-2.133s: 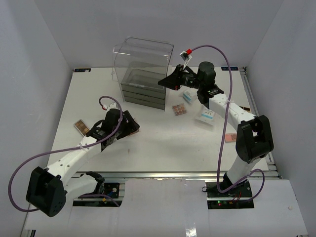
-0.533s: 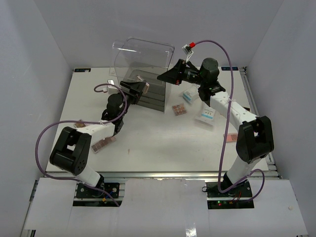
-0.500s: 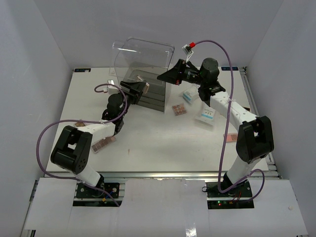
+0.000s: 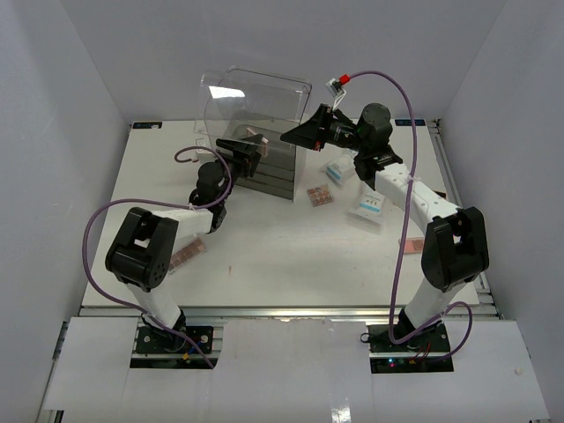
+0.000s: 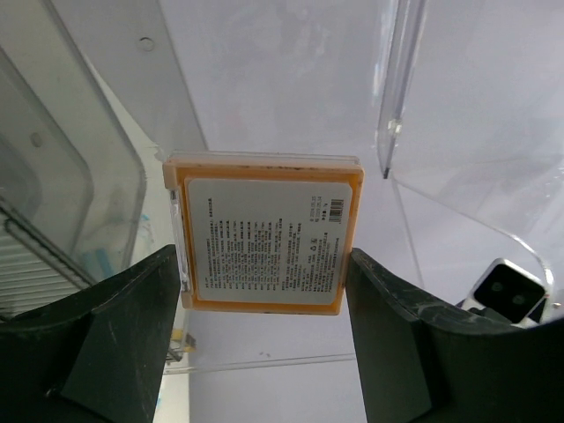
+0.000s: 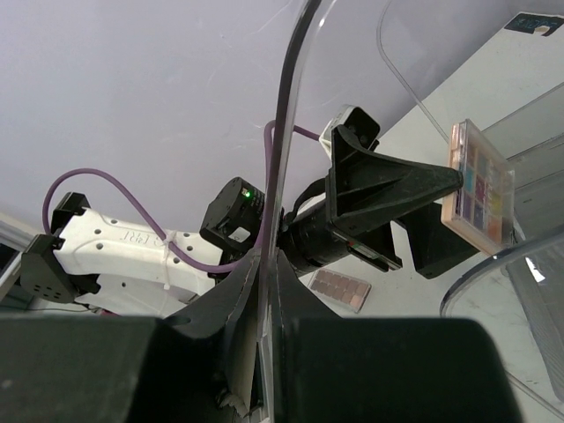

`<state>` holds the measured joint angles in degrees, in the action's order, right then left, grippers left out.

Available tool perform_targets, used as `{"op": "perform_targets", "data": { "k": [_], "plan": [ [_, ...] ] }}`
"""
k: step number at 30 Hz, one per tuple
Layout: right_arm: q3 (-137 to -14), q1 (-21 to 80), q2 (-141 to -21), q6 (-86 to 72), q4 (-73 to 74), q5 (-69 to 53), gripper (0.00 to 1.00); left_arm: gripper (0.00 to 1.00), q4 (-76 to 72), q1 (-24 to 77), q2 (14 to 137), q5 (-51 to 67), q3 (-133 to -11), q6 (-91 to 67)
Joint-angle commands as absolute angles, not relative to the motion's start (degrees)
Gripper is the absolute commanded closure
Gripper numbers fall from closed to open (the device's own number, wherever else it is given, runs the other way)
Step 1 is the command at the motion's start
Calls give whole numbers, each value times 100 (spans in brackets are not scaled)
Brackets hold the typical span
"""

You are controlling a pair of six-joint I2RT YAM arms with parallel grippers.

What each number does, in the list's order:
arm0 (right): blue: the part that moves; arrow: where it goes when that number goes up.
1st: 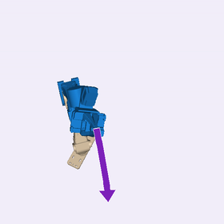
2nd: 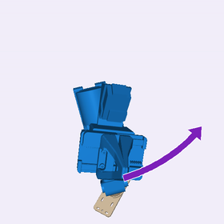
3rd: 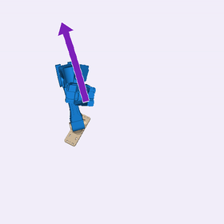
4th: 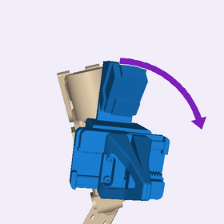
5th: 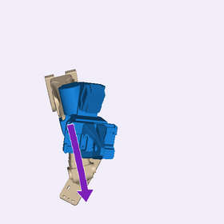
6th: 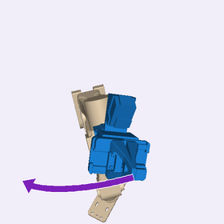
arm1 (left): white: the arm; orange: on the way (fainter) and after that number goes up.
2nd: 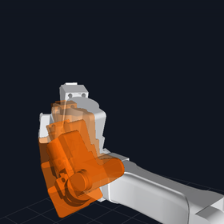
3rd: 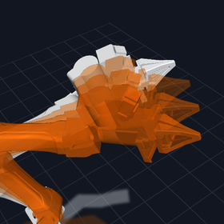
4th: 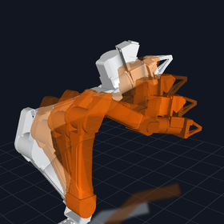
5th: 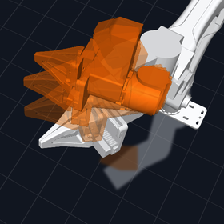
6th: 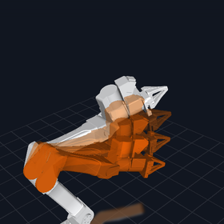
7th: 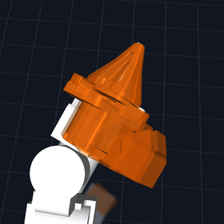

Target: Organize the makeup

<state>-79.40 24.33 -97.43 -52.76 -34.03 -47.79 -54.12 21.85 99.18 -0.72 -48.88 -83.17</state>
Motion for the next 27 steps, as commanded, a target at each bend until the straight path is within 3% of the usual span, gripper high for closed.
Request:
{"op": "perform_targets", "data": {
  "k": [1, 17, 23, 27],
  "plan": [
    [-8139, 2399, -9536, -5331, -4234, -4959, 88, 84, -5461, 2145, 9893, -22, -5144, -8809],
    [-8128, 2374, -9545, -5439, -4307, -4904, 88, 76, -4723, 2145, 10192, -346, -5536, -10127],
    [-8116, 2355, -9513, -5467, -4319, -4864, 88, 60, -4221, 2145, 10129, -364, -5606, -10421],
    [-8095, 2347, -9493, -5467, -4324, -4860, 88, 42, -4123, 2136, 10144, -274, -5710, -10450]
  ]
}}
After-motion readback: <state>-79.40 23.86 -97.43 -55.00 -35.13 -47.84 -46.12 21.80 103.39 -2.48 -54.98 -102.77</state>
